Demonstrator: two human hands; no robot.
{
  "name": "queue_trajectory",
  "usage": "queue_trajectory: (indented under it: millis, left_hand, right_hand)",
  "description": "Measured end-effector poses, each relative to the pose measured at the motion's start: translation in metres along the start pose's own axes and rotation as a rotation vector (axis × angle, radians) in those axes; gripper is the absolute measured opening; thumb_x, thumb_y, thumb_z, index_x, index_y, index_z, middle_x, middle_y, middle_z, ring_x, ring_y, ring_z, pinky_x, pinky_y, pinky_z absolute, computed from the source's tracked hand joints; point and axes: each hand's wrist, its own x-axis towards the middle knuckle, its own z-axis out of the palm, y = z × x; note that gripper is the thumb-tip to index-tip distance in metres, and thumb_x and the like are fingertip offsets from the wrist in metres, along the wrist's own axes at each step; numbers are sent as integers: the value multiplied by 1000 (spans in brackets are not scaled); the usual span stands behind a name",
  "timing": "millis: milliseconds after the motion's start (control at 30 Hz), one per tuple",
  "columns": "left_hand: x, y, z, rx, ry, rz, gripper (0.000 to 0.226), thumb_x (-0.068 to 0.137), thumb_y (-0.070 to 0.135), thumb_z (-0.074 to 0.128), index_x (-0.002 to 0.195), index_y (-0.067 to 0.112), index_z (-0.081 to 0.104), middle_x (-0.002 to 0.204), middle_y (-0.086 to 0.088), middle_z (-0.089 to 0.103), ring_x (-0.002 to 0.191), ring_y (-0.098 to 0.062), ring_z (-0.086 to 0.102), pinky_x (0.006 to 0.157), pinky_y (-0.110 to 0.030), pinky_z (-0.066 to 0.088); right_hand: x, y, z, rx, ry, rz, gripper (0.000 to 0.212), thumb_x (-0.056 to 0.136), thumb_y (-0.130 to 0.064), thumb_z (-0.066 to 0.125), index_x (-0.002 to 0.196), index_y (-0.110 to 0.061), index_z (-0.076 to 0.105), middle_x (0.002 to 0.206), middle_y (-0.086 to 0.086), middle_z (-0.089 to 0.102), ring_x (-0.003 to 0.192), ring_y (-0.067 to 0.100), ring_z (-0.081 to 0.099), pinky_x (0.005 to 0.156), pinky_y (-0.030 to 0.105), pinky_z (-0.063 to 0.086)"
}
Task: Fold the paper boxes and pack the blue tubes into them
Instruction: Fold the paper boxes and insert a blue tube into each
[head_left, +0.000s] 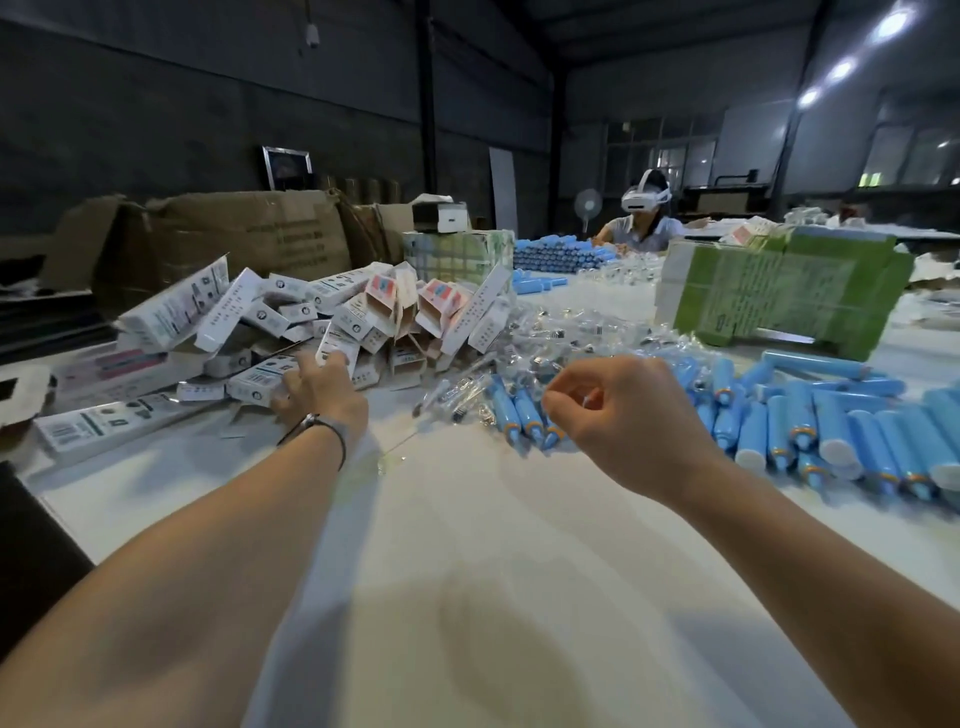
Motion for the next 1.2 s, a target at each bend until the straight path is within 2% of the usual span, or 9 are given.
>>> queue_trajectory:
  millis: [100,233,467,600,667,833,933,1033,1200]
  left_hand:
    - [-13,28,-20,-341,24,-37,40,91,14,61,129,26,56,140,-11,44,128,-35,42,100,-51,41]
    - [-55,87,-59,-1227,-85,-172,36,94,2,54,123,21,45,129,-11,51,101,-21,58,54,-17,48]
    - [-132,150,-82,-1911,-711,-469,37,104,11,42,137,26,38,132,-20,57,109,-36,63,95,-60,51]
    - [-147,144,-78,-1952,-905,-392,48,106,19,42,153,16,30,120,-19,61,86,-30,64,62,-39,59]
    - [-155,138,-73,-1780,-939,-291,41,107,33,40,145,19,43,108,-14,66,82,-29,64,63,-39,55]
    - [-164,134,-65,-1326,-420,195,64,94,70,28,120,25,65,110,1,64,106,-22,61,90,-37,50]
    - [-164,127,-59,-1213,-299,348,80,83,84,23,102,21,68,95,-4,63,96,-25,61,79,-37,52]
    - [-165,121,-54,-1006,-190,526,57,80,73,43,107,27,63,97,2,48,99,-16,47,86,-28,47]
    - [-169,126,-50,-1032,-173,525,45,81,24,78,106,29,41,95,25,55,83,15,57,62,-1,42]
  right_hand:
    - [1,0,-3,19,14,7,11,83,-28,67,74,-29,72,59,-21,59,63,1,58,65,29,49]
    - [4,0,-5,46,21,8,8,86,-27,67,90,-28,73,68,-15,62,69,12,62,73,35,54]
    - [2,9,-16,303,-215,-98,62,83,-10,72,136,-35,53,128,-7,51,117,9,51,98,36,48]
    - [1,26,-22,4,-178,-226,57,80,-4,72,132,-25,60,134,1,54,127,23,48,108,40,38]
    - [1,30,-27,8,-77,-236,45,82,-3,71,123,-22,68,121,-3,64,114,19,59,99,39,46]
    - [6,32,-42,155,49,-125,42,84,-11,74,122,-24,63,98,-7,71,80,13,67,77,37,56]
    - [8,27,-44,284,78,-65,35,87,-10,70,114,-28,58,93,1,72,73,23,65,72,42,56]
    - [9,29,-46,504,45,28,37,89,-2,62,111,-29,52,91,11,72,67,27,56,57,32,50]
    - [12,54,-47,880,-121,174,40,85,-12,50,118,-29,63,105,11,71,76,18,63,53,28,49]
